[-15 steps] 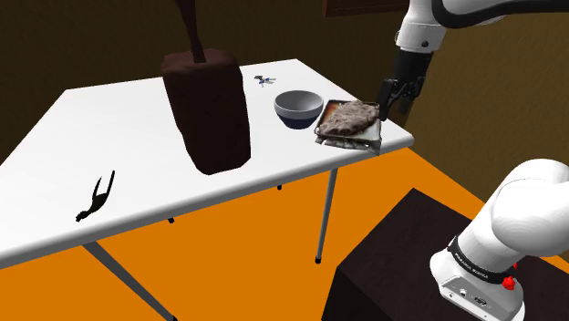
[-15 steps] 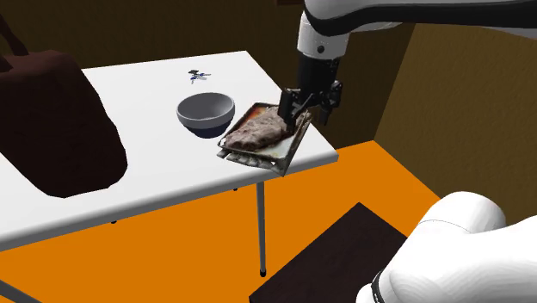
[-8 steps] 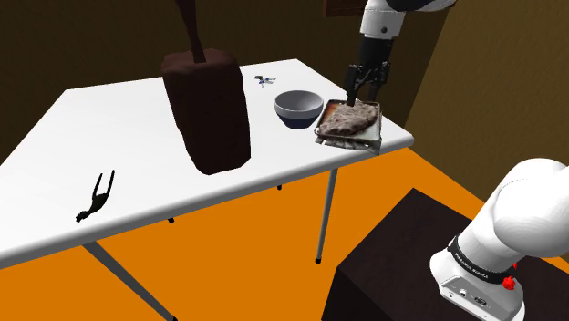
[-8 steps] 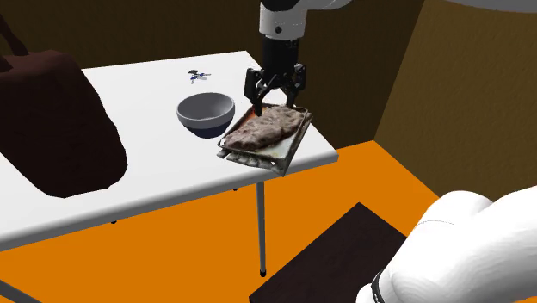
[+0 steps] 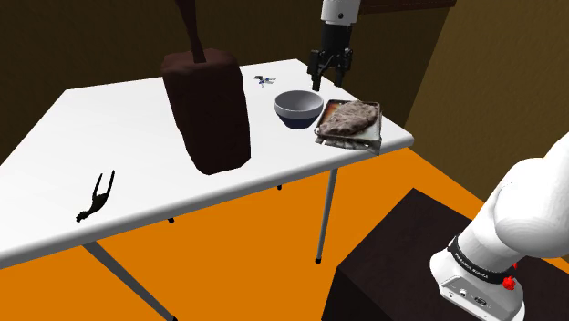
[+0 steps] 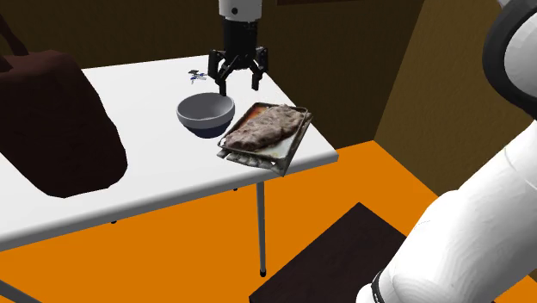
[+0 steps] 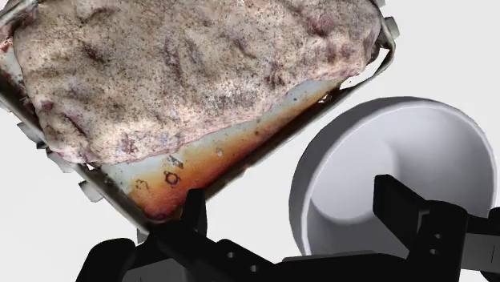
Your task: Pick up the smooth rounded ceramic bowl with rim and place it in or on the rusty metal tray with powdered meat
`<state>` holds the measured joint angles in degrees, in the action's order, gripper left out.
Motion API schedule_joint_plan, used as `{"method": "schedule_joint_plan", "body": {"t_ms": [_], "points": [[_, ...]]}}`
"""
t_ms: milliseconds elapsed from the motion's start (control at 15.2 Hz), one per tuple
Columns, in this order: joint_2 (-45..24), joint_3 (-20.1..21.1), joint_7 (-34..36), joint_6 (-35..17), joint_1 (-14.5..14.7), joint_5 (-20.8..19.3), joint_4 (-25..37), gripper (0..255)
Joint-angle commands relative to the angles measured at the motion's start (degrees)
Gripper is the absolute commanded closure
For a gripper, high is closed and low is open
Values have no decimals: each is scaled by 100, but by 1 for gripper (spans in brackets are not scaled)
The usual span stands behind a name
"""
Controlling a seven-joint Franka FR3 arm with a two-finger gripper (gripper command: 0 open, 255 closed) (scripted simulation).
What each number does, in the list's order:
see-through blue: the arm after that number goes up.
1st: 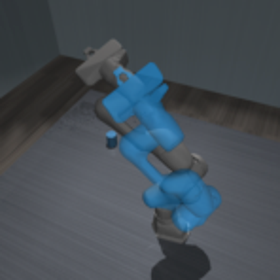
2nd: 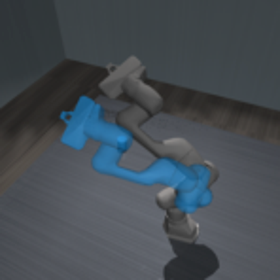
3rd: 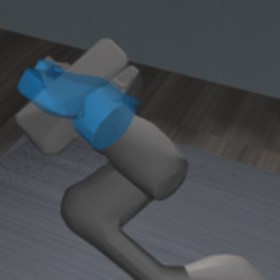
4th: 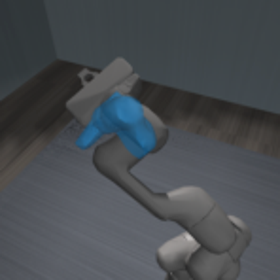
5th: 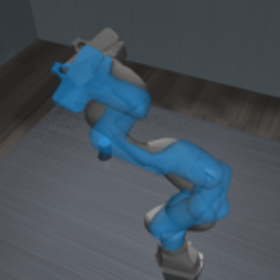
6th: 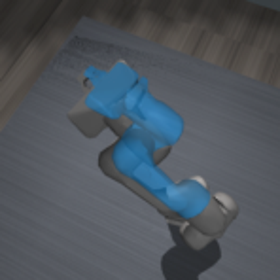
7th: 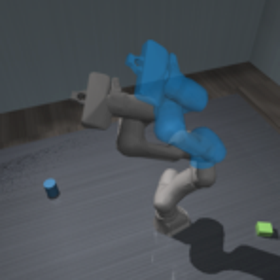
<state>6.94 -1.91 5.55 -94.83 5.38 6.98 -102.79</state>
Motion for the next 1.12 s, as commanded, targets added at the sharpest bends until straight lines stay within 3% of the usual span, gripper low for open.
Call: {"method": "schedule_joint_plan", "body": {"t_ms": [0, 528, 1056], "points": [[-419, 24, 3, 110, 31, 40, 532, 0], [-434, 65, -8, -460, 66, 57, -19, 0], [-434, 65, -8, -460, 66, 57, -19, 0]]}}
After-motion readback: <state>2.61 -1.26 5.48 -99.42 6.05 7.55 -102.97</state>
